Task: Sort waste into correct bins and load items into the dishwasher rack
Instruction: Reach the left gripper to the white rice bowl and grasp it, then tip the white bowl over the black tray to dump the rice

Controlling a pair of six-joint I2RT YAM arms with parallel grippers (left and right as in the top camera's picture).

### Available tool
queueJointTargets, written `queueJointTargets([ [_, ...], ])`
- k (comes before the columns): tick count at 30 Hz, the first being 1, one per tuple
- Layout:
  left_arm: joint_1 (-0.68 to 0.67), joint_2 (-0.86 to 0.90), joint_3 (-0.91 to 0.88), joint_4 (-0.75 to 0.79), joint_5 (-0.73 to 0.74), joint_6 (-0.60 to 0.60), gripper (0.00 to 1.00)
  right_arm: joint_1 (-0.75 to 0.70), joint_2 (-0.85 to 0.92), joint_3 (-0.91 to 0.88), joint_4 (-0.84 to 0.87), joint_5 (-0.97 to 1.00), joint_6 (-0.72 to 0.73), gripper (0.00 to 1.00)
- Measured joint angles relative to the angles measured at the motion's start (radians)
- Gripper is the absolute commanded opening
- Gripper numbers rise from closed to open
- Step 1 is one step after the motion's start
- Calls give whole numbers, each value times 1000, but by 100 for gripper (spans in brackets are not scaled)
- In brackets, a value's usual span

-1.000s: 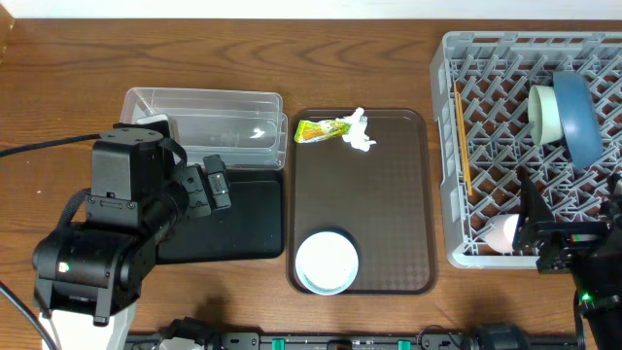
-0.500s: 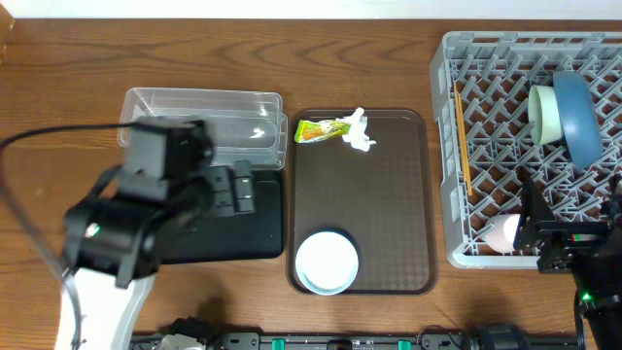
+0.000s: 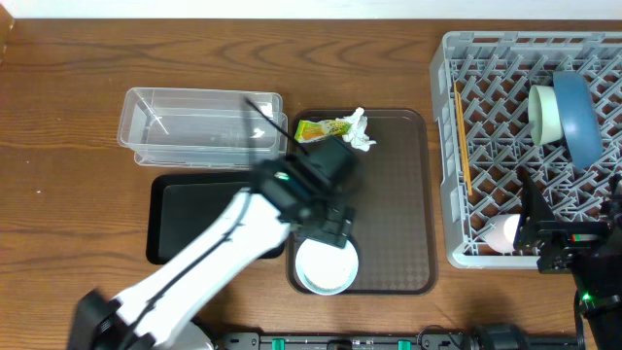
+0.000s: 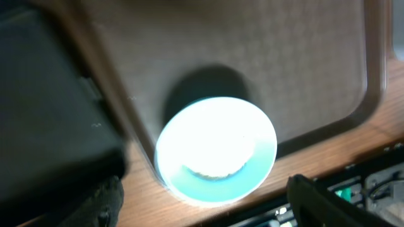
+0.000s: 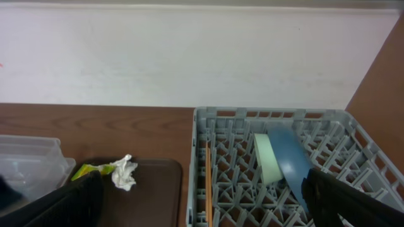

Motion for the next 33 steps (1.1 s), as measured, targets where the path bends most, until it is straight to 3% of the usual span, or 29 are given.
queueJointTargets([
  [5, -103, 130, -65, 124, -1, -53, 71, 0, 0, 0, 0, 0, 0, 99],
  [7, -144, 178, -69, 165, 0, -60, 63, 0, 0, 0, 0, 0, 0, 99],
  [10, -195, 232, -69, 219, 0, -72, 61, 0, 0, 0, 0, 0, 0, 99],
  [16, -222, 313, -69, 241, -12, -83, 26, 0, 0, 0, 0, 0, 0, 99],
  [20, -220, 327, -69, 237, -21, -81, 8, 0, 0, 0, 0, 0, 0, 99],
  [33, -196, 209, 32, 122, -23, -74, 6, 0, 0, 0, 0, 0, 0, 99],
])
